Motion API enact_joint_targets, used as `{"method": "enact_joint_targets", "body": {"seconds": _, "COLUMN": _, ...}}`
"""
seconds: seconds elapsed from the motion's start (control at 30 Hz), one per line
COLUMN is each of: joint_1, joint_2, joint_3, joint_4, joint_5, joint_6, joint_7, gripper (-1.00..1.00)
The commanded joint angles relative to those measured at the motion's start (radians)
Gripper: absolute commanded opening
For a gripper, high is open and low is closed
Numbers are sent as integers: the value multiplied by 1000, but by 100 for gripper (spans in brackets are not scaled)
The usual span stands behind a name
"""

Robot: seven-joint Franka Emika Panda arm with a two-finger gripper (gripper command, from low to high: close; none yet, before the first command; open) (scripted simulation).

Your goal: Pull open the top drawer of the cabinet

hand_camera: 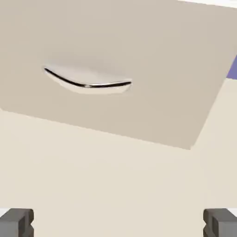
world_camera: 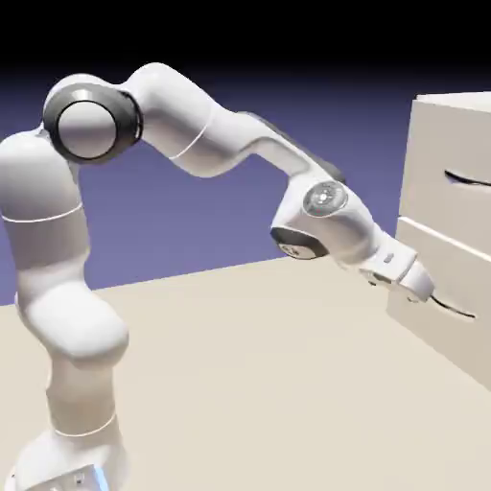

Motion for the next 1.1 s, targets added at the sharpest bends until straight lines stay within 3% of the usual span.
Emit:
{"method": "enact_joint_targets", "body": {"seconds": 0.0, "joint_1": 13, "joint_2": 18, "joint_3": -16, "joint_4": 15, "joint_5": 35, "joint_6": -3, "joint_7": -44, "gripper": 0}}
{"method": "enact_joint_targets", "body": {"seconds": 1.07, "joint_1": 426, "joint_2": 592, "joint_3": -544, "joint_4": 508, "joint_5": 1162, "joint_6": -113, "joint_7": -1435, "gripper": 0}}
